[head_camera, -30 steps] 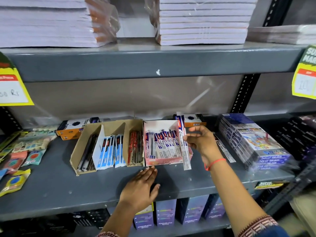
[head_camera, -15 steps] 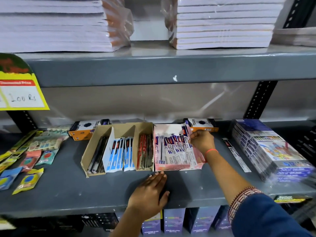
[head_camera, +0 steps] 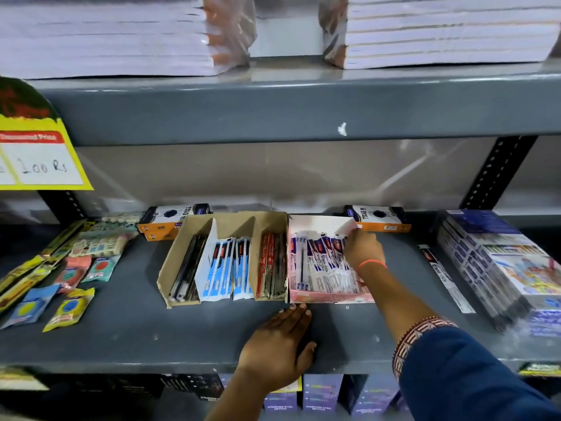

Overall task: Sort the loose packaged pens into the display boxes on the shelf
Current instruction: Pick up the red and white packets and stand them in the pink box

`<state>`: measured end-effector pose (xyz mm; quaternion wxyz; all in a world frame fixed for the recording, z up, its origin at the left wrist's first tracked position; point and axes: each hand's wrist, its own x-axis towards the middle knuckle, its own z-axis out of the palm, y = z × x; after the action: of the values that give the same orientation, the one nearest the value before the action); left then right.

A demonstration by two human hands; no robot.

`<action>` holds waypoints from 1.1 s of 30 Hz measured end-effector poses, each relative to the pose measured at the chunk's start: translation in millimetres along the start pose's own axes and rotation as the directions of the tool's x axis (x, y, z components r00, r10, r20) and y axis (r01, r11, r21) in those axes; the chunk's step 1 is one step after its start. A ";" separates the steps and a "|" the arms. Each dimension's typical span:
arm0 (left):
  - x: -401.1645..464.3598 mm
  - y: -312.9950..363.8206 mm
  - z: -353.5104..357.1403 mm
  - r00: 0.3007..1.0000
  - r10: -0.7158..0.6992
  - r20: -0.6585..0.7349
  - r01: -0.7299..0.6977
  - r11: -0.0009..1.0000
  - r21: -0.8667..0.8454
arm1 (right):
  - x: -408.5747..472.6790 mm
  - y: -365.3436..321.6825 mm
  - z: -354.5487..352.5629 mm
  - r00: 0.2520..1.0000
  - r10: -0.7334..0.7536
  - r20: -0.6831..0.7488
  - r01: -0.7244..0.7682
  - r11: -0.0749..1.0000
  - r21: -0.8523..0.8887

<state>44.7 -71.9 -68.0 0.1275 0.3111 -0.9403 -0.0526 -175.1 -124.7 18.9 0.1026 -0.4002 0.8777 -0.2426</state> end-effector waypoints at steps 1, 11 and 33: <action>0.3 0.0 0.3 1.000 0.007 -0.007 -0.007 1.000 0.006 | 1.2 1.8 -5.5 1.000 -0.008 -0.021 0.008 1.000 0.008; 0.0 9.9 -13.0 1.000 0.017 -0.013 -0.016 0.999 0.051 | -13.5 102.9 -55.8 0.968 0.202 -0.149 -0.219 0.969 -0.115; 1.5 1.2 -0.1 0.993 -0.049 0.110 0.043 0.998 0.056 | -17.3 114.5 -36.3 0.948 0.272 0.163 -0.272 0.962 -0.023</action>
<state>42.9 -71.8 -67.4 0.0652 0.3325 -0.9396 -0.0477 -252.1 -34.8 -8.3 0.2070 -0.2942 0.9130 -0.1922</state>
